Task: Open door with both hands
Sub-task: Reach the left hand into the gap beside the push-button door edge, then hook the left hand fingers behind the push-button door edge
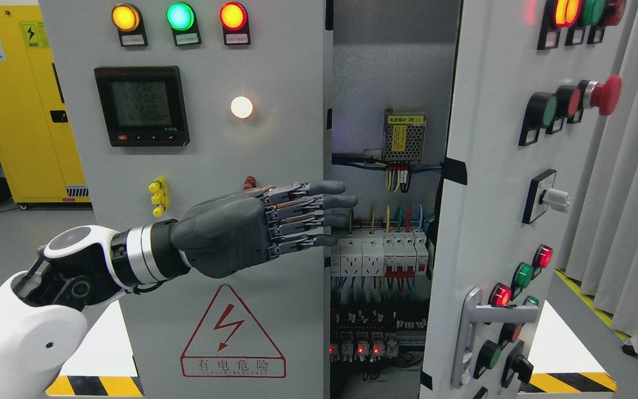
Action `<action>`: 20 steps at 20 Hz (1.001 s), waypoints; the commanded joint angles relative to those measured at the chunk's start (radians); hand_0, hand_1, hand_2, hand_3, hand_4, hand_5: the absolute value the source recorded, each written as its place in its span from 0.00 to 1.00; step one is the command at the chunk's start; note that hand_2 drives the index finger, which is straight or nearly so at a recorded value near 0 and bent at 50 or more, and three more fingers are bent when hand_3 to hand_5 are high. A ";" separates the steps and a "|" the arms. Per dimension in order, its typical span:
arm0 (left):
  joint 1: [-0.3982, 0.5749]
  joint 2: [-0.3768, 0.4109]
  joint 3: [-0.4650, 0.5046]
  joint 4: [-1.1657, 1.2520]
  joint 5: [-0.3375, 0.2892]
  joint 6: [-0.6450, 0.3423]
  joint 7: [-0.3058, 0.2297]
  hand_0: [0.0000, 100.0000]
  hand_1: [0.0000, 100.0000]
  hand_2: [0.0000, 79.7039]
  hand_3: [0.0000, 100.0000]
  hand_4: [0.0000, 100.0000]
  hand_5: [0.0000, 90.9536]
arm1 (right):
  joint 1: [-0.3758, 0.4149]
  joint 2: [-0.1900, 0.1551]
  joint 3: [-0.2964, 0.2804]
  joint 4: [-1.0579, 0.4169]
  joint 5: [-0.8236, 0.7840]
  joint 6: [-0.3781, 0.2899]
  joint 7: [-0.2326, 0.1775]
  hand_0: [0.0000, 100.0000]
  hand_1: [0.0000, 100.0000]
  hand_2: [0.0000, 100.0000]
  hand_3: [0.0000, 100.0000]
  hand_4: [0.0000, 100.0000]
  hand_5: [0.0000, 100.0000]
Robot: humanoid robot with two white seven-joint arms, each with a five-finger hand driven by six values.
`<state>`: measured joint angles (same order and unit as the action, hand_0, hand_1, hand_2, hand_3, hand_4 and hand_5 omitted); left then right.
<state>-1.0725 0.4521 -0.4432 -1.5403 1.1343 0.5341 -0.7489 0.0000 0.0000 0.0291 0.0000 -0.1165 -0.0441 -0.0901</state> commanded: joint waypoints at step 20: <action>-0.139 -0.397 -0.057 0.161 -0.068 0.053 0.057 0.12 0.56 0.00 0.00 0.00 0.00 | 0.025 0.003 0.006 0.021 0.000 0.000 0.000 0.00 0.50 0.04 0.00 0.00 0.00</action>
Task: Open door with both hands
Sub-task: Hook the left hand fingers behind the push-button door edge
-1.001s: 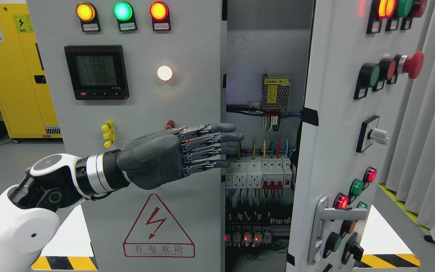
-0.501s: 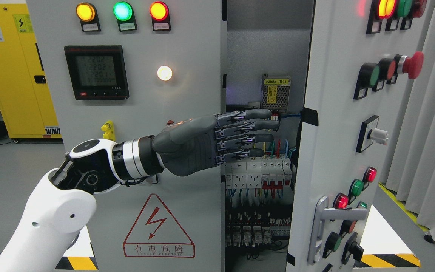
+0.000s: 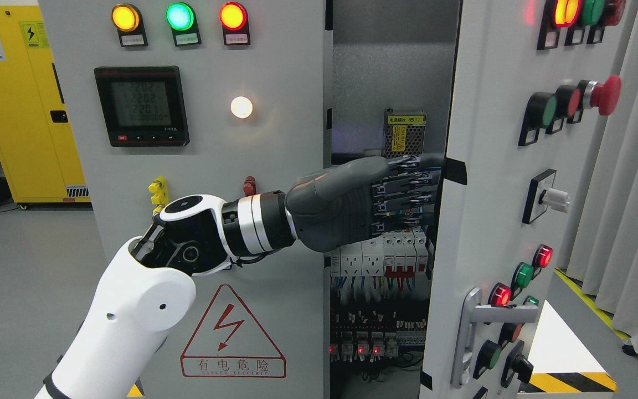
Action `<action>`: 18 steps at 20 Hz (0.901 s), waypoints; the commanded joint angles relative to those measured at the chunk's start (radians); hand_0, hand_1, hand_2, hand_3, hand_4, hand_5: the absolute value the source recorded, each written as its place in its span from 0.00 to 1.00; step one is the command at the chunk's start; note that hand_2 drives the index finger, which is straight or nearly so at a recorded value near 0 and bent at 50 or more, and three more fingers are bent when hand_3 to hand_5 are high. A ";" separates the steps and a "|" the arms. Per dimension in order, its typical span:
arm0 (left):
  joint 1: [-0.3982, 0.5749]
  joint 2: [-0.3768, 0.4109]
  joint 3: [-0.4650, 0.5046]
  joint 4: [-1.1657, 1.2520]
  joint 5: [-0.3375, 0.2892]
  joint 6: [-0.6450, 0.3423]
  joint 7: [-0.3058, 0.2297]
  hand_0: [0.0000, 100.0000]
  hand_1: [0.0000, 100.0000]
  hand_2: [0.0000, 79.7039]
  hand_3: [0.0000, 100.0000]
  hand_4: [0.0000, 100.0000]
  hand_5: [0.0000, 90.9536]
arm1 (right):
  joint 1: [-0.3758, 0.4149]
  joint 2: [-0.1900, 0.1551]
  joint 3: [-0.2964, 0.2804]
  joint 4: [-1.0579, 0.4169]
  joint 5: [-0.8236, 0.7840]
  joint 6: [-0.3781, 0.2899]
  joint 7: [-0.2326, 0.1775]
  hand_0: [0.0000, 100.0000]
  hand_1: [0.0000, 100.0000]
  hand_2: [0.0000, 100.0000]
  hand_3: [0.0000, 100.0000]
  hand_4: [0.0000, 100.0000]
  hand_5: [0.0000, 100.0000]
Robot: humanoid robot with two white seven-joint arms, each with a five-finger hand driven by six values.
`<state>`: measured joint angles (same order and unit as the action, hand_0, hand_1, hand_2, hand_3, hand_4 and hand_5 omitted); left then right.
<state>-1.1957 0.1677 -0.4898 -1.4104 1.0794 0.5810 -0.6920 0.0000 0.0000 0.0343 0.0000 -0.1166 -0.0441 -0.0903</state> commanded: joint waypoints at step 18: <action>-0.008 -0.244 -0.018 0.018 -0.081 0.020 0.091 0.12 0.56 0.00 0.00 0.00 0.00 | 0.026 0.003 0.001 0.020 0.000 0.000 0.000 0.00 0.50 0.04 0.00 0.00 0.00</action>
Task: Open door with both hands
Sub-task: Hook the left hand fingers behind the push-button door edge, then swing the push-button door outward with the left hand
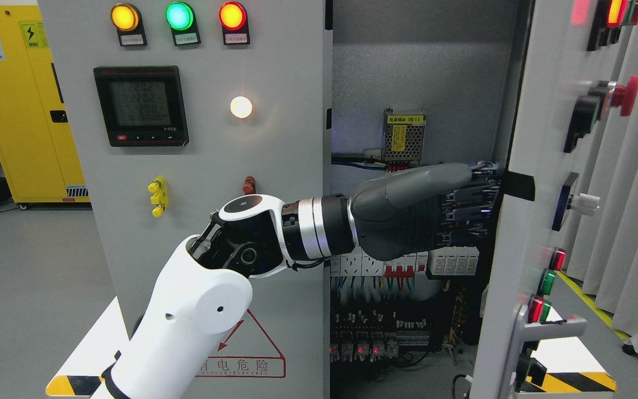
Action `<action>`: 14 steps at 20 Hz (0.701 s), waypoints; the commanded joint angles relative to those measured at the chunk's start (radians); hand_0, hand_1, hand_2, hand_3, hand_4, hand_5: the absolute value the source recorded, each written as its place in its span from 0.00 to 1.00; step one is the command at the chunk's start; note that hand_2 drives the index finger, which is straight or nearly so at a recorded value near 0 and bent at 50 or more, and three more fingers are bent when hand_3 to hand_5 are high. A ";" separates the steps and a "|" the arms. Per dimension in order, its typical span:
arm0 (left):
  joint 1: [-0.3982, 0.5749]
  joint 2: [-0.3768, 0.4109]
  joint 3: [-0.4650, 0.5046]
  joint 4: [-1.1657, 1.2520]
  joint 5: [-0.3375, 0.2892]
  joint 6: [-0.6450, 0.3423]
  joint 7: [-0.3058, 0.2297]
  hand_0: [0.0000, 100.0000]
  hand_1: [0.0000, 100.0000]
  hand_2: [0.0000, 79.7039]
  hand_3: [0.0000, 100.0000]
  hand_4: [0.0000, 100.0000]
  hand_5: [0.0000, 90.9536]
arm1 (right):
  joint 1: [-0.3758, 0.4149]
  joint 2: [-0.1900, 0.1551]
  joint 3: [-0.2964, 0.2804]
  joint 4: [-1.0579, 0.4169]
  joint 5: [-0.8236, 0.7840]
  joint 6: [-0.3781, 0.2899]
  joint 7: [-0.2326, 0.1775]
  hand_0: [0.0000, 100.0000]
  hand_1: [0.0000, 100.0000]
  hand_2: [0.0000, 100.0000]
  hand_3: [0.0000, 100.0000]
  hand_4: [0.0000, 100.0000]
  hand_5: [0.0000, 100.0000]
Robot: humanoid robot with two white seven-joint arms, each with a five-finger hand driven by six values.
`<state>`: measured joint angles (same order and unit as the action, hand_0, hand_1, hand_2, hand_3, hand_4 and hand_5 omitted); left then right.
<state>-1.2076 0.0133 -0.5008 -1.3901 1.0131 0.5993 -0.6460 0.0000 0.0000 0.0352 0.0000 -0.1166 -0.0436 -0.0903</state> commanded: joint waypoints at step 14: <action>-0.004 -0.177 -0.022 -0.053 -0.014 0.020 0.117 0.12 0.56 0.00 0.00 0.00 0.00 | 0.031 0.003 0.002 0.020 0.000 -0.001 0.001 0.00 0.50 0.04 0.00 0.00 0.00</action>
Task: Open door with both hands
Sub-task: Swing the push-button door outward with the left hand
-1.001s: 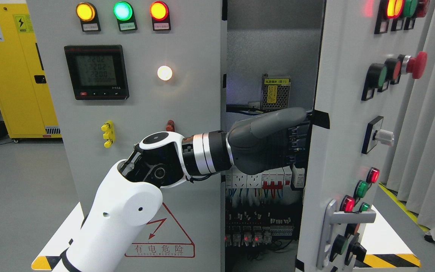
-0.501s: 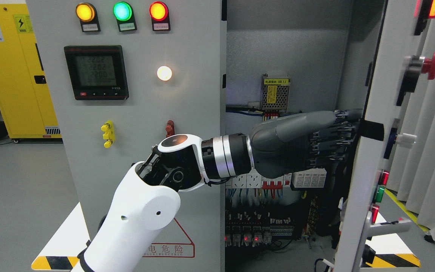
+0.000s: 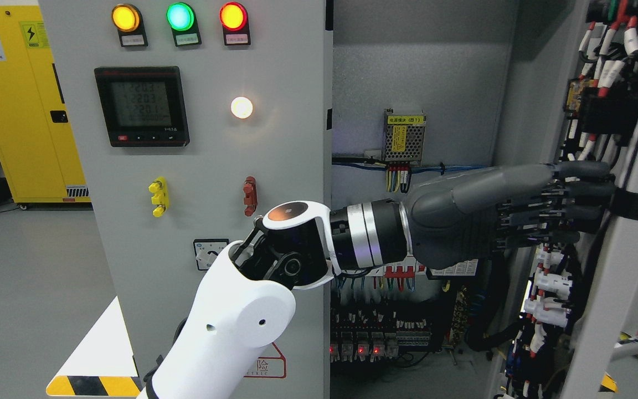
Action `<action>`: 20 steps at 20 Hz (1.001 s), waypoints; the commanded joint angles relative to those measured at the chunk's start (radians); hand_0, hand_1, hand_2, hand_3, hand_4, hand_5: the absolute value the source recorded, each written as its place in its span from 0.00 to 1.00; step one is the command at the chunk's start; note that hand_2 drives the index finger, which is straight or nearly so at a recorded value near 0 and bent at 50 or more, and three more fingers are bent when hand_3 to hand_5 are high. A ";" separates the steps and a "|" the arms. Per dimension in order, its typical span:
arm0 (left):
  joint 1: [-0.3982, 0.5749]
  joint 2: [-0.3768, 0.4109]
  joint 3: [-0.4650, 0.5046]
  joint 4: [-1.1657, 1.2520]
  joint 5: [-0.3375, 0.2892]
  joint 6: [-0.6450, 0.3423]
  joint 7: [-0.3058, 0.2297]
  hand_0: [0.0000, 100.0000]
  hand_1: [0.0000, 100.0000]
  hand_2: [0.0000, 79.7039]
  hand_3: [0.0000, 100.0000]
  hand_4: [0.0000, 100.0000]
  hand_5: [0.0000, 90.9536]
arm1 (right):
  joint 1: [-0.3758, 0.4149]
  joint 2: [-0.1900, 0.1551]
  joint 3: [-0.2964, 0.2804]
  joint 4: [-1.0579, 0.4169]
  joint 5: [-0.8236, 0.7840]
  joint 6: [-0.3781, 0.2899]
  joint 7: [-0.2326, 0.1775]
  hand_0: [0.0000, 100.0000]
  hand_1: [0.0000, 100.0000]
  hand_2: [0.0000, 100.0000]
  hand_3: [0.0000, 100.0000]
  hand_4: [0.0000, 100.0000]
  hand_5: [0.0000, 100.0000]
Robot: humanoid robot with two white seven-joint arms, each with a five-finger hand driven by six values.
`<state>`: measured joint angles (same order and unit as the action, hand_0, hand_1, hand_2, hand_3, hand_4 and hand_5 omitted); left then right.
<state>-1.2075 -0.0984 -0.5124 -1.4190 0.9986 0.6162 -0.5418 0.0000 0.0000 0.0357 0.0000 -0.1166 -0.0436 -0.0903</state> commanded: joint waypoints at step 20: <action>-0.086 -0.078 -0.178 0.034 0.034 -0.061 0.097 0.12 0.56 0.00 0.00 0.00 0.00 | 0.031 0.003 0.001 0.020 0.000 -0.001 0.000 0.00 0.50 0.04 0.00 0.00 0.00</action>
<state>-1.2663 -0.1593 -0.6139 -1.4098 1.0140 0.5670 -0.4462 0.0000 0.0000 0.0365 0.0000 -0.1166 -0.0441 -0.0908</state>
